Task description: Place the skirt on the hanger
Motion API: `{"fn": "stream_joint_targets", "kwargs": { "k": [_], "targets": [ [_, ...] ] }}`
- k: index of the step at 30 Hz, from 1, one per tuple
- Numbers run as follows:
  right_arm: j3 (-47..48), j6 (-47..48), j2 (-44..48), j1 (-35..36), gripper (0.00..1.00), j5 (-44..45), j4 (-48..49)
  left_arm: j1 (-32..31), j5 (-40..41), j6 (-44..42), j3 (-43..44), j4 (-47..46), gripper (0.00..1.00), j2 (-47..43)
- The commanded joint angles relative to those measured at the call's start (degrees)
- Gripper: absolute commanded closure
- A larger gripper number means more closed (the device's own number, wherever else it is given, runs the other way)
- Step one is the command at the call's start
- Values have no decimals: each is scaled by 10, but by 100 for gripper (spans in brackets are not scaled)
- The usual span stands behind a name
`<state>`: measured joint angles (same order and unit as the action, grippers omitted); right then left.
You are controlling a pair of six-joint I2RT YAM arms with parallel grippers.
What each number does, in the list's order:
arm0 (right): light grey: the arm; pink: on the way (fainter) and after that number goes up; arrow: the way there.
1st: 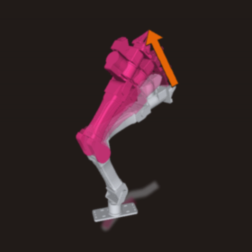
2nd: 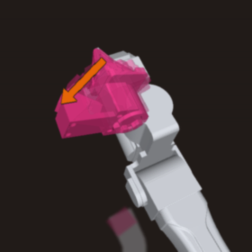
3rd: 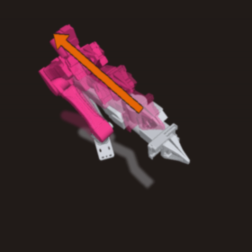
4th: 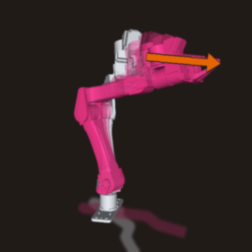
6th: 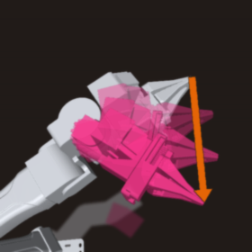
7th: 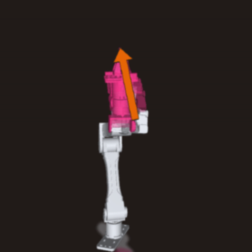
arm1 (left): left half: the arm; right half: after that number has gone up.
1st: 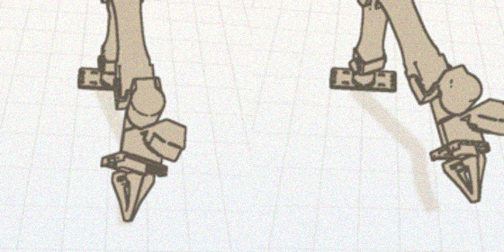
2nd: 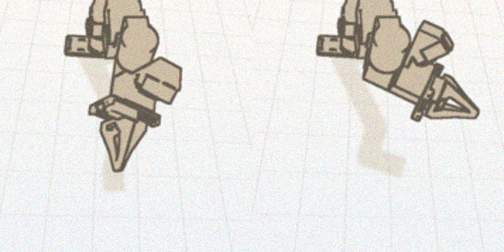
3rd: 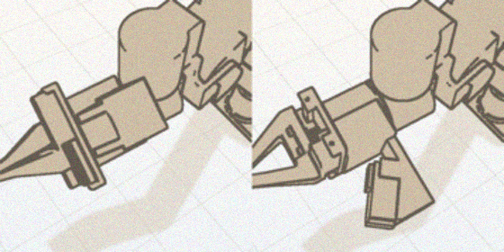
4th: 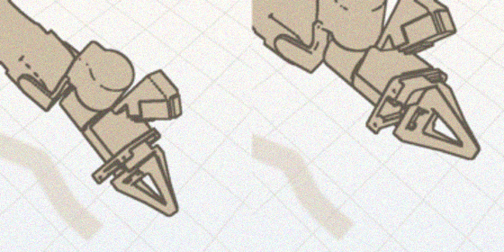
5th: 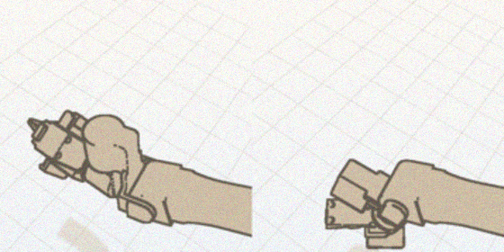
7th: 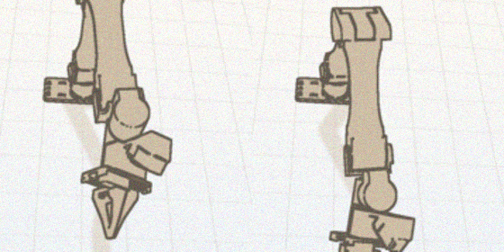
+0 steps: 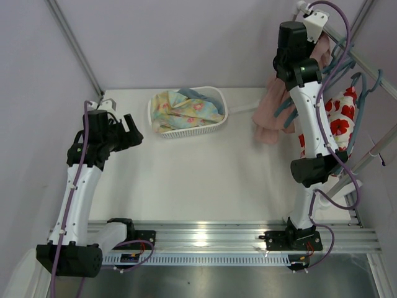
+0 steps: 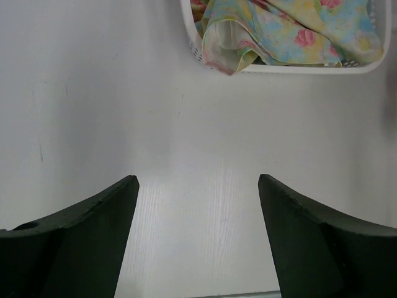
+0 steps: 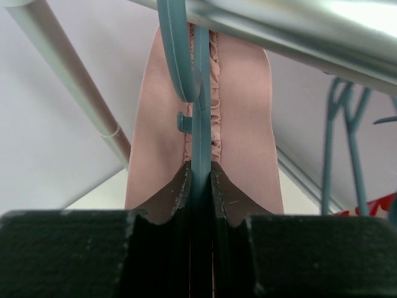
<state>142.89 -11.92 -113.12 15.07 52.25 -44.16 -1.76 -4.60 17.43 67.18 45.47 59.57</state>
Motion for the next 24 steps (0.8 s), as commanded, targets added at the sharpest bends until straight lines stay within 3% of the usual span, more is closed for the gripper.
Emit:
{"fn": "stream_joint_targets", "kwargs": {
  "k": [1,15,17,18,22,24],
  "targets": [
    [34,-13,-22,-7,100,-26,20,-4,0,-13,-6,-20,16,-2],
    [76,1,-82,-8,98,-64,76,-4,-7,-21,-11,-38,17,27],
    [80,2,-82,-9,79,-80,71,-4,-8,-21,-6,-38,17,32],
    [81,1,-79,-9,59,-86,66,-4,-12,-21,-7,-39,17,32],
    [79,0,-54,-7,8,-103,37,-4,-19,-19,-11,-43,17,31],
    [77,-5,-36,-3,1,-128,17,-5,-22,-17,-17,-45,17,27]
  ]
}}
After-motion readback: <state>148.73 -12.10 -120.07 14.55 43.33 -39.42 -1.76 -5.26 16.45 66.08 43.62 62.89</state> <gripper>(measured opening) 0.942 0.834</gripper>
